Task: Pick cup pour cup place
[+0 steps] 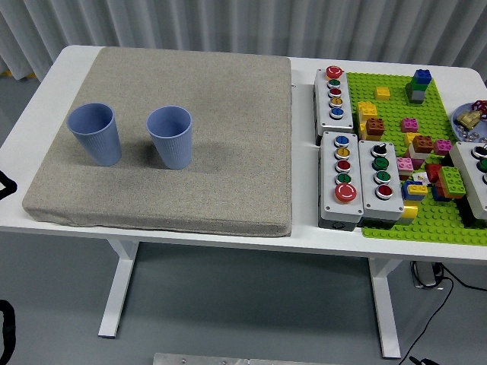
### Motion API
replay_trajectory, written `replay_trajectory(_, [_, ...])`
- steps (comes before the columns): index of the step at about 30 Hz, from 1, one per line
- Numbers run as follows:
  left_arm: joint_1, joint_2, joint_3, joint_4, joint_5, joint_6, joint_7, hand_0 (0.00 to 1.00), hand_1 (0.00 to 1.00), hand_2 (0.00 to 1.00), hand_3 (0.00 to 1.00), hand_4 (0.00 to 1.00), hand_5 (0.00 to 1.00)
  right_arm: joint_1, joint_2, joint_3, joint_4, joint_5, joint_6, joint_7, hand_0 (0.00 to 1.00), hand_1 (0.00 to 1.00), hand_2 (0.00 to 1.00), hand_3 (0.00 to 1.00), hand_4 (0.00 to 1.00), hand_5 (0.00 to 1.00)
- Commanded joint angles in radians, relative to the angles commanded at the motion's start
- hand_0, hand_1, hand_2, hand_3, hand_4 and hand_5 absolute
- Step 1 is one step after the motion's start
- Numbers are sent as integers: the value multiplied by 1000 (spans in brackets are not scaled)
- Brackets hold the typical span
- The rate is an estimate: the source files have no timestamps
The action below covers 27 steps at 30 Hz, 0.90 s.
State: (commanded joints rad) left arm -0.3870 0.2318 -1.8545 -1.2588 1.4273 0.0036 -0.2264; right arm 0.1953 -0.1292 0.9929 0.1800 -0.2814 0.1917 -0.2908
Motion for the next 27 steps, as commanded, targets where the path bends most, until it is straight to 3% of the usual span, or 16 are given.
replay_trajectory(8, [64,35,59,-19,30,-27,24,959,972,998,998,966,322,-1,0,-3,0,3,2,1,765,697,713,605,179,389])
replay_trajectory(14, [162,77,135,-38,24,-44,32,958,965,998,998,965,326,-5,0,2,0,-9,4,-4,765,697,713,606,177,388])
replay_trajectory(27, [290,99,157,-68,-44,-63,26,998,992,998,998,961,374,-5,-2,21,0,-34,8,-10,765,696,713,606,172,391])
